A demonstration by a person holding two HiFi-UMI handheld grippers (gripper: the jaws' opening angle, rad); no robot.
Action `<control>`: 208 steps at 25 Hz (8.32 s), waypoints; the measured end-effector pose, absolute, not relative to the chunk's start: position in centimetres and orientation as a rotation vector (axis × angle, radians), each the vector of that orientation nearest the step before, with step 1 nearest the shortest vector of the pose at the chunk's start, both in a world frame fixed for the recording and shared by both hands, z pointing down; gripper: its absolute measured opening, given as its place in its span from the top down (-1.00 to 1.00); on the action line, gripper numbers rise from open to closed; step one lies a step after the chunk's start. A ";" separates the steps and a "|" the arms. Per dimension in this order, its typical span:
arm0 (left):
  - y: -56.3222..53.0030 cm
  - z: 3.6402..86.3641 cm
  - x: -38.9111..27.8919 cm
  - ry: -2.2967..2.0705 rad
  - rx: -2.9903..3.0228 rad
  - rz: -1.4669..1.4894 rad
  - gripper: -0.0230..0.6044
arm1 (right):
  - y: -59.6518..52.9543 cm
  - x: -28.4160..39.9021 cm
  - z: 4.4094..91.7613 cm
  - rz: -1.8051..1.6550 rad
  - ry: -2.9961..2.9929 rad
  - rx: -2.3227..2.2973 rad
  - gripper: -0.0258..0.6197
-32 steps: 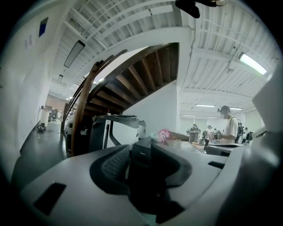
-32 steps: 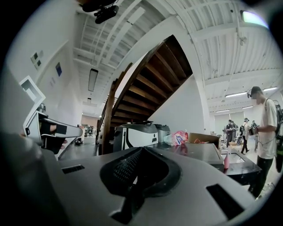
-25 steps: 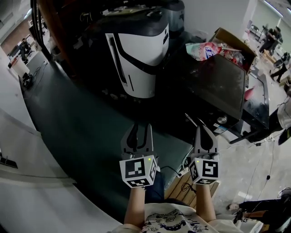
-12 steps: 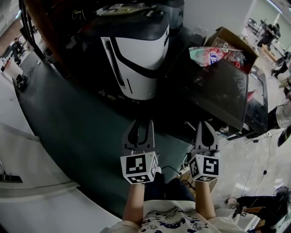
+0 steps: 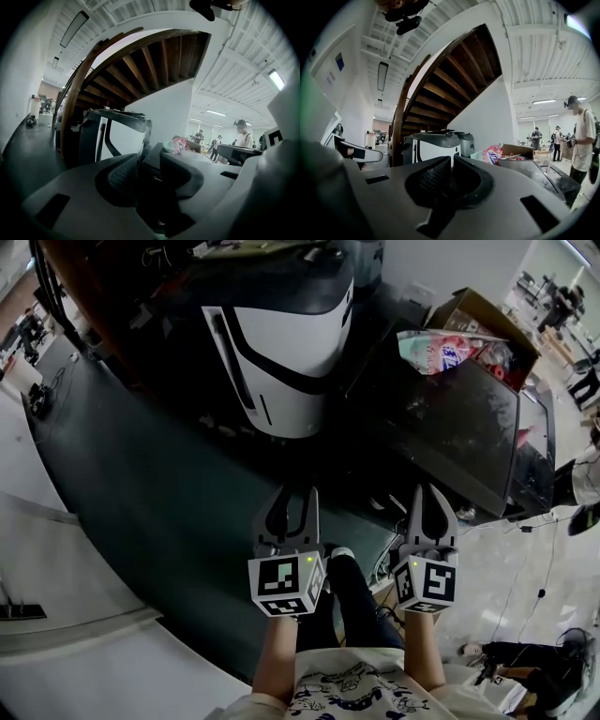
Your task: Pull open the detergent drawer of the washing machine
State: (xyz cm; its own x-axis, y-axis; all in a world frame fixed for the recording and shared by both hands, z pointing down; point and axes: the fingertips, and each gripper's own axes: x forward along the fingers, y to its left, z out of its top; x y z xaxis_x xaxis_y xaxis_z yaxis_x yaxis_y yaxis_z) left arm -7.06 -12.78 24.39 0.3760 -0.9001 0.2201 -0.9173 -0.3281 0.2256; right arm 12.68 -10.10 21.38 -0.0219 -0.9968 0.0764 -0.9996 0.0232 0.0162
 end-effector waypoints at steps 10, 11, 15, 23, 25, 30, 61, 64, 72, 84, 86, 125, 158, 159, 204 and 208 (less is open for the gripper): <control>-19.4 28.4 -4.3 -1.527 2.284 0.053 0.45 | -17.8 14.3 24.6 0.056 -2.230 2.069 0.83; -20.0 29.0 -4.0 -1.524 2.280 0.060 0.45 | -18.5 14.5 24.9 0.054 -2.228 2.067 0.83; -22.0 31.6 -2.7 -1.492 2.251 0.069 0.41 | -20.6 15.2 26.8 0.071 -2.220 2.052 0.83; -24.4 36.7 0.1 -1.399 2.195 0.033 0.40 | -23.4 16.3 31.0 0.099 -2.220 2.017 0.83; -25.0 38.1 0.7 -1.384 2.188 0.043 0.40 | -24.1 16.5 32.1 0.104 -2.217 2.010 0.83; -25.9 41.3 2.0 -1.339 2.166 0.056 0.40 | -25.2 17.3 35.0 0.124 -2.197 2.008 0.83; -30.6 53.8 10.4 -0.919 1.901 -0.348 0.31 | -28.4 20.2 43.7 0.117 -2.184 2.052 0.83; -31.1 54.2 10.7 -0.862 1.840 -0.438 0.28 | -28.5 20.3 44.0 0.121 -2.180 2.059 0.83; -32.2 54.4 12.0 -0.699 1.775 -0.597 0.15 | -28.7 20.1 44.3 0.116 -2.194 2.058 0.83; -32.6 54.3 13.2 -0.521 1.722 -0.724 0.09 | -28.6 20.5 44.0 0.119 -2.193 2.079 0.83; -32.6 54.1 13.4 -0.493 1.723 -0.742 0.09 | -28.6 20.6 44.0 0.120 -2.193 2.081 0.83; -30.5 54.3 11.6 -0.359 1.622 -0.859 0.26 | -27.4 20.3 43.8 0.124 -2.177 2.128 0.82; -22.1 54.2 5.1 -0.351 1.623 -0.853 0.27 | -20.7 14.3 43.5 0.110 -2.181 2.113 0.79; -22.0 54.1 5.1 -0.351 1.623 -0.851 0.27 | -20.6 14.2 43.4 0.113 -2.181 2.112 0.79; -18.2 44.3 -6.6 -0.925 1.968 -0.600 0.30 | -18.4 7.4 34.4 0.086 -2.321 1.981 0.79; -18.1 39.2 -8.7 -1.077 2.102 -0.512 0.50 | -18.5 5.3 31.1 0.058 -2.392 1.931 0.79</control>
